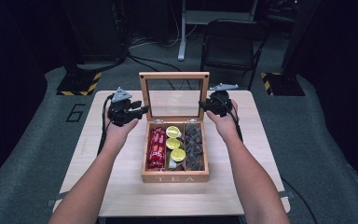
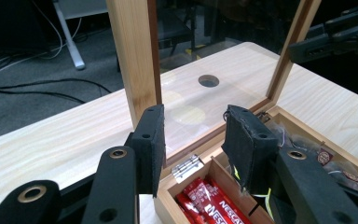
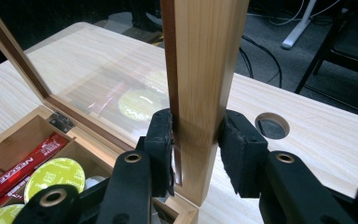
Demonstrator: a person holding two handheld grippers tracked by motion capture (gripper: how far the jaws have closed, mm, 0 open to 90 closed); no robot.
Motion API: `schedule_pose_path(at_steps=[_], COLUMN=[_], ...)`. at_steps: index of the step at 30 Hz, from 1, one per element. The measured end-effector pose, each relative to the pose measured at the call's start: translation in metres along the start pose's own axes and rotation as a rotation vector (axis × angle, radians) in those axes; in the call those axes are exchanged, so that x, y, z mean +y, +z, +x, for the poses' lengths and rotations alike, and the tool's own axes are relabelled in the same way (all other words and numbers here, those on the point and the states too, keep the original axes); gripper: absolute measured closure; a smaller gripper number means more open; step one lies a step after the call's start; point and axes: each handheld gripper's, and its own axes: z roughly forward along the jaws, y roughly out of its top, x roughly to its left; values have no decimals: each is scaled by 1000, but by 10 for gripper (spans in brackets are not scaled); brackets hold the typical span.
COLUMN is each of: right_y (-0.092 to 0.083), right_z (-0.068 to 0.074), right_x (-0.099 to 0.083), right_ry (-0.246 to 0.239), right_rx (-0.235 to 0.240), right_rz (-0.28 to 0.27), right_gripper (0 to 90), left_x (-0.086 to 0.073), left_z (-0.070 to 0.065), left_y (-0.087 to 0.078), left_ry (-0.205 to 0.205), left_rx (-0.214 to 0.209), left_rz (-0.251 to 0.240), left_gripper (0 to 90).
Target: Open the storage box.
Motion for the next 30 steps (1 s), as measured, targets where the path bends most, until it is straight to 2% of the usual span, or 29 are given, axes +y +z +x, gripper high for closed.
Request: schedule_pose_path(at_steps=[5,8,13,25,30], right_y=[3,5,6,2,-3], right_z=[-2,-5,-11,-5,3], right_x=[0,-1,-3,-3,-3], right_ry=[4,7,15,7,-35], right_rx=[-2,-22,-5,-7,5], right_rz=[1,26,34,34,42], right_gripper=[647,679,667,643,586], left_x=[-7,-10,-14,-25,-32], left_z=[-1,-2,-4,-1,0], left_y=[-4,-5,-6,-11,-15], left_ry=[-20,-21,-11,-18,-37], left_rx=[-16,-30,-36,-36,-37], left_rz=[-2,-3,-5,4,8], left_gripper=[575,575,569,550,536])
